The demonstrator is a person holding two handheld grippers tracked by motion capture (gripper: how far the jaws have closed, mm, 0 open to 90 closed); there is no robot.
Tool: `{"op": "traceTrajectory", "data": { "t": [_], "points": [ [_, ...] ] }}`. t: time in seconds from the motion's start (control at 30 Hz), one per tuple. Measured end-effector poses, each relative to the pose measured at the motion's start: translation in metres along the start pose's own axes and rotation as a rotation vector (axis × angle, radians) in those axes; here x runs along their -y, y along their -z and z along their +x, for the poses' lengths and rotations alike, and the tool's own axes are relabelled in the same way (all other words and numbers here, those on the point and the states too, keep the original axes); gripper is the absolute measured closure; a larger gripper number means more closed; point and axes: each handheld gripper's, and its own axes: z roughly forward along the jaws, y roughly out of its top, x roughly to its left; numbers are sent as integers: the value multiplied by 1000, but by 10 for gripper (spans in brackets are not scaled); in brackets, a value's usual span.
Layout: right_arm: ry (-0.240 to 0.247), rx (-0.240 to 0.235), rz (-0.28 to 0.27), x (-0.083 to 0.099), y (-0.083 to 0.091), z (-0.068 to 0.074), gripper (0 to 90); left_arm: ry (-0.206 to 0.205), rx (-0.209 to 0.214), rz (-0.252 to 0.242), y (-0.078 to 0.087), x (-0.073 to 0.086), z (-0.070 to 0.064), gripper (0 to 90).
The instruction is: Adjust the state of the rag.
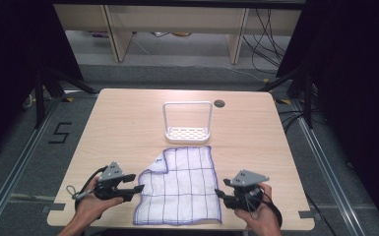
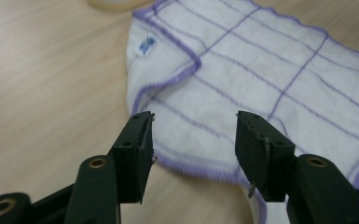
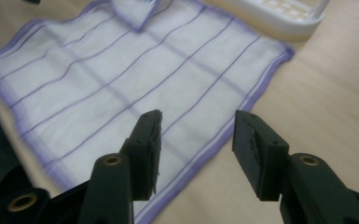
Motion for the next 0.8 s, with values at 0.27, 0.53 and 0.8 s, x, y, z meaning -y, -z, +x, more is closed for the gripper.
{"op": "traceTrajectory", "data": {
  "t": [0.27, 0.53, 0.8],
  "points": [
    [-89, 64, -3, -28, -49, -44, 518, -117, -17, 58, -56, -33, -11, 433],
    [-93, 39, 2, -28, -54, -42, 511, -170, -62, 135, -87, -39, 1, 506],
    [-73, 23, 4, -25, -56, -42, 509, -190, -50, 151, -104, -44, 9, 794]
  ]
}}
